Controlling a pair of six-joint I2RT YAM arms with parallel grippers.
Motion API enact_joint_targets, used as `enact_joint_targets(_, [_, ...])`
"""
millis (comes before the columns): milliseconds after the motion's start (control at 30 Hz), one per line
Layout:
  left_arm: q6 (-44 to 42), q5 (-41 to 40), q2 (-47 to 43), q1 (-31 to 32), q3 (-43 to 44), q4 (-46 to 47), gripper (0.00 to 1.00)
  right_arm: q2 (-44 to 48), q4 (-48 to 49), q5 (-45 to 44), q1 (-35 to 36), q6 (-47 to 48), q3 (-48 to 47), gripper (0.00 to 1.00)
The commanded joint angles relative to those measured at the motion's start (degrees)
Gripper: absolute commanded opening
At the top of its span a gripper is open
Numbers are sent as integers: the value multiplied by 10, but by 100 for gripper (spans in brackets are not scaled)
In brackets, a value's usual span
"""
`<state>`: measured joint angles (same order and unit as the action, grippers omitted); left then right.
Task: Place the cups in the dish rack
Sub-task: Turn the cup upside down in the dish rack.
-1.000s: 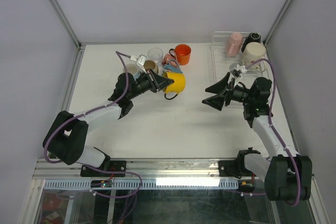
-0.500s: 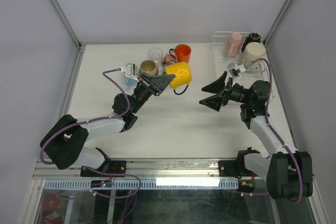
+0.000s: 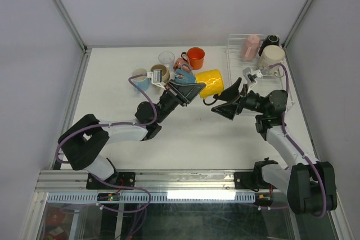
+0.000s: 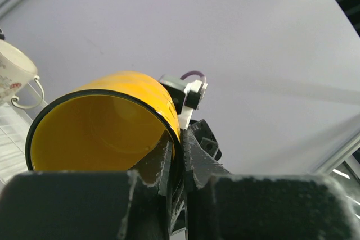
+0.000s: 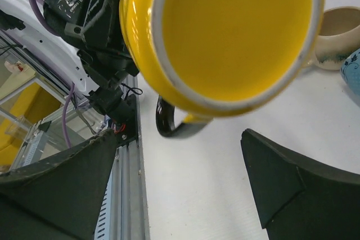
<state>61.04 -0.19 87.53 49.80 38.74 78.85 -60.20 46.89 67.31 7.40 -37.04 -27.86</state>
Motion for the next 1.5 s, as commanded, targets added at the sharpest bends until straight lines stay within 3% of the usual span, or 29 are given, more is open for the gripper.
enact_joint_targets(0, [-16,-11,12,18,54,144,0,20,55,-20,9,-28,1,94])
enact_joint_targets(133, [-21,-10,31,30,66,155,0,26,47,-35,16,-37,3,89])
enact_joint_targets(233, [-29,-10,41,37,72,175,0,23,32,-41,18,-49,-3,76])
enact_joint_targets(500, [-37,-10,60,52,85,197,0,28,55,-55,18,-81,5,69])
enact_joint_targets(800, [-39,-12,69,59,84,212,0,30,69,-59,17,-95,6,34])
enact_joint_targets(967, [-43,-12,65,60,74,213,0,39,72,-60,11,-100,6,2])
enact_joint_targets(1133, [-49,-4,64,60,71,212,0,45,75,-57,-3,-107,5,0])
enact_joint_targets(1367, [-54,-15,55,60,40,213,45,52,97,-37,-17,-116,3,0])
enact_joint_targets(1467, [-64,-18,46,61,20,212,56,55,101,-31,-19,-119,2,0])
